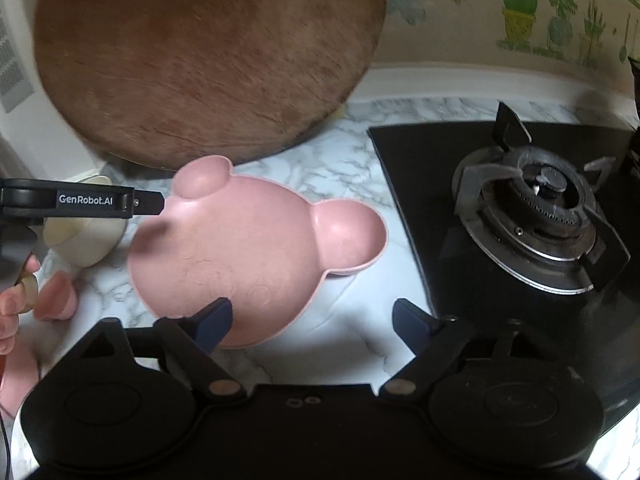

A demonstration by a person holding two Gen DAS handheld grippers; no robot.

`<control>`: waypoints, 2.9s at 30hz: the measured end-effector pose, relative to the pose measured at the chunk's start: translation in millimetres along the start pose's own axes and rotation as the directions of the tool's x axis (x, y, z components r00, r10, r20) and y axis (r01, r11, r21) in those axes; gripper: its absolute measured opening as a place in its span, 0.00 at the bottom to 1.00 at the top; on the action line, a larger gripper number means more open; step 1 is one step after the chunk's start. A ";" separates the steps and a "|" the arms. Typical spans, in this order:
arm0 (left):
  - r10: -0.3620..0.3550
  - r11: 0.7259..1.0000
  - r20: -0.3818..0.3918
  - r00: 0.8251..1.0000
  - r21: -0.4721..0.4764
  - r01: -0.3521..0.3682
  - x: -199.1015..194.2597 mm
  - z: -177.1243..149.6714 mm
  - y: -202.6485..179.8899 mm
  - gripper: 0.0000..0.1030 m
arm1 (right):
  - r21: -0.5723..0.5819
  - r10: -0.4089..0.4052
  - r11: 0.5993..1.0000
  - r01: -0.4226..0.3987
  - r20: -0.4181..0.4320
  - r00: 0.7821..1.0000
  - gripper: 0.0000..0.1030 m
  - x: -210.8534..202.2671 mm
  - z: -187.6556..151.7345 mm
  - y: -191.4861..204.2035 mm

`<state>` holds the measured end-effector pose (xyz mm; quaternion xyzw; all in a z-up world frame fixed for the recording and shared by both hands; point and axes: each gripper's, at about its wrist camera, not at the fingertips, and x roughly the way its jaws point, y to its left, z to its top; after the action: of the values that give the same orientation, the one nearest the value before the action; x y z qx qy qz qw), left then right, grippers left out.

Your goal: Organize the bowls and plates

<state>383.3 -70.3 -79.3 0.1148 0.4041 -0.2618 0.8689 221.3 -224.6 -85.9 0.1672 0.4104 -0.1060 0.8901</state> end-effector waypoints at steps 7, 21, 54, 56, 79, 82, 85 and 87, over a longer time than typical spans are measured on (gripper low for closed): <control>-0.011 0.999 -0.023 1.000 0.034 0.011 23.1 5.4 -5.5 0.65 | 0.012 -0.012 1.000 0.012 -0.036 0.999 0.68 18.3 6.6 2.1; -0.008 1.000 -0.103 0.995 0.014 0.010 48.4 8.6 2.5 0.23 | 0.067 0.048 0.997 -0.042 -0.097 0.994 0.23 42.6 16.5 -3.4; -0.004 0.998 -0.081 0.997 -0.063 -0.001 -18.6 -15.0 -1.6 0.18 | -0.063 0.128 0.989 -0.133 -0.077 0.989 0.14 -3.2 13.4 -10.5; 0.007 0.997 -0.068 0.998 -0.071 -0.012 -31.9 -18.7 -2.9 0.18 | -0.074 0.145 0.986 -0.150 -0.070 0.987 0.14 -12.1 13.1 -10.6; 0.157 0.956 -0.009 0.988 -0.248 -0.154 -162.7 -105.6 0.6 0.18 | -0.296 0.325 0.892 -0.342 -0.108 0.940 0.14 -76.9 -21.2 18.8; 0.165 0.948 -0.024 0.986 -0.272 -0.165 -168.8 -118.1 4.5 0.18 | -0.322 0.337 0.877 -0.357 -0.118 0.934 0.14 -80.3 -30.6 24.5; 0.176 0.943 -0.032 0.984 -0.280 -0.178 -173.4 -128.8 7.5 0.18 | -0.332 0.343 0.868 -0.369 -0.137 0.929 0.14 -81.6 -40.3 30.4; 0.178 0.942 -0.040 0.983 -0.284 -0.182 -174.2 -134.5 9.9 0.18 | -0.341 0.343 0.863 -0.372 -0.145 0.928 0.14 -82.8 -46.8 34.0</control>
<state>208.9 56.5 -33.7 0.0260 0.4314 -0.1195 0.8939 146.8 -171.0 -43.8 0.0772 0.4197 0.1451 0.8927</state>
